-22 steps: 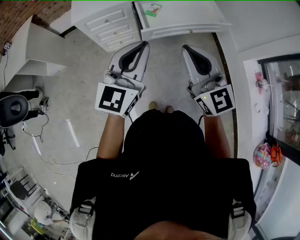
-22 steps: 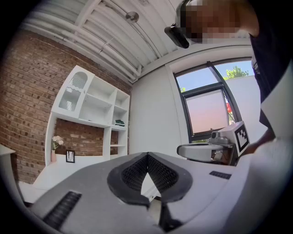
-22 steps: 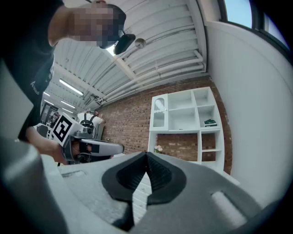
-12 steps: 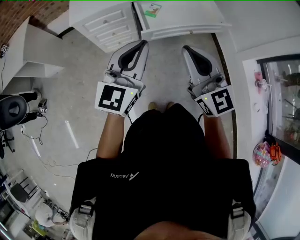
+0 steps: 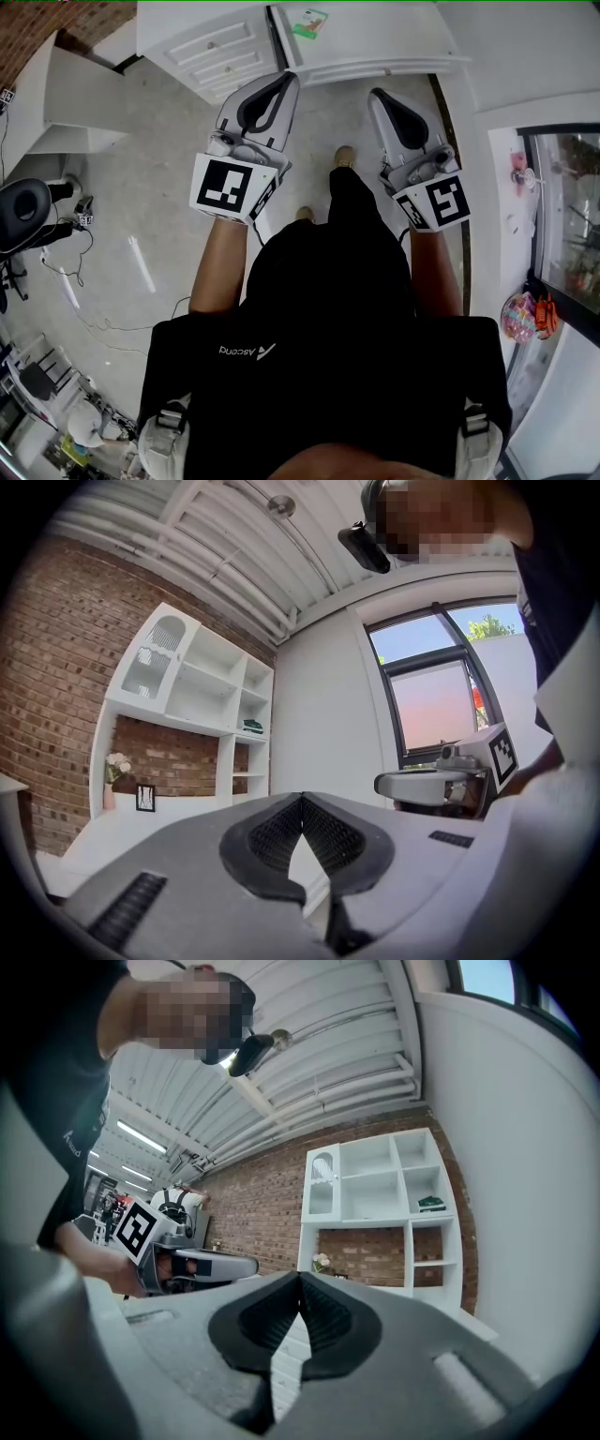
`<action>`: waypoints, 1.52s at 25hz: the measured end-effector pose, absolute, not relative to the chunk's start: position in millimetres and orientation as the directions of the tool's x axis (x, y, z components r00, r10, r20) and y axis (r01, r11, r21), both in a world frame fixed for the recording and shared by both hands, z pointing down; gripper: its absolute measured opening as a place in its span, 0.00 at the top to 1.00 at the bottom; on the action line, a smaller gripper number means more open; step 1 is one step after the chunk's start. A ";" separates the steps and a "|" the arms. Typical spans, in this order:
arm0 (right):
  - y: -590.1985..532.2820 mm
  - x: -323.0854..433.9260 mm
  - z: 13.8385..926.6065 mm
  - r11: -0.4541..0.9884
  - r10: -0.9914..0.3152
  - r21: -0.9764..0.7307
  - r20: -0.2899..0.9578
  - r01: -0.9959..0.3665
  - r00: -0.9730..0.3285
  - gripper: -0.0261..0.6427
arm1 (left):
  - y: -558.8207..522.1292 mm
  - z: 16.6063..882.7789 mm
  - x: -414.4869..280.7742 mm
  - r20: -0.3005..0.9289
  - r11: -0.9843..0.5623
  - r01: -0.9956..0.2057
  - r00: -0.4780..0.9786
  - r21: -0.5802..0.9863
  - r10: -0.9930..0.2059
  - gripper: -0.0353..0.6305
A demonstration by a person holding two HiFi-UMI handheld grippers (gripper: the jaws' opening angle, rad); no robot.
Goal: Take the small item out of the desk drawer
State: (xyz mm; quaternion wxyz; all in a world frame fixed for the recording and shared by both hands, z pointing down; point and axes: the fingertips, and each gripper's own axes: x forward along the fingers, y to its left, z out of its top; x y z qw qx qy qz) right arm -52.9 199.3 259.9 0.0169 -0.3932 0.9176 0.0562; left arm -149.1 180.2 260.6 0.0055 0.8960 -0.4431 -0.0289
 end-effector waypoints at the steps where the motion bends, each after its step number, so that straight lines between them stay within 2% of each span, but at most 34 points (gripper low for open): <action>1: 191.4 -51.6 261.2 0.685 -0.719 0.088 -0.076 -0.723 -0.691 0.96 | 172.3 263.2 -148.9 -0.045 -0.605 -0.796 0.603 0.031 -0.796 0.95; 17: 27.3 -4.1 274.5 0.722 -0.683 0.095 -0.061 -0.686 -0.728 0.96 | 5.3 307.3 -110.5 0.055 -0.550 -0.834 0.552 0.047 -0.832 0.95; 32: -103.9 41.6 294.4 0.790 -0.609 0.059 -0.044 -0.611 -0.792 0.96 | -123.4 380.2 -75.7 0.231 -0.452 -0.891 0.451 0.054 -0.862 0.95; 38: -131.7 51.2 301.3 0.805 -0.590 0.044 -0.042 -0.592 -0.806 0.96 | -152.4 420.5 -70.4 0.360 -0.412 -0.910 0.396 0.033 -0.845 0.94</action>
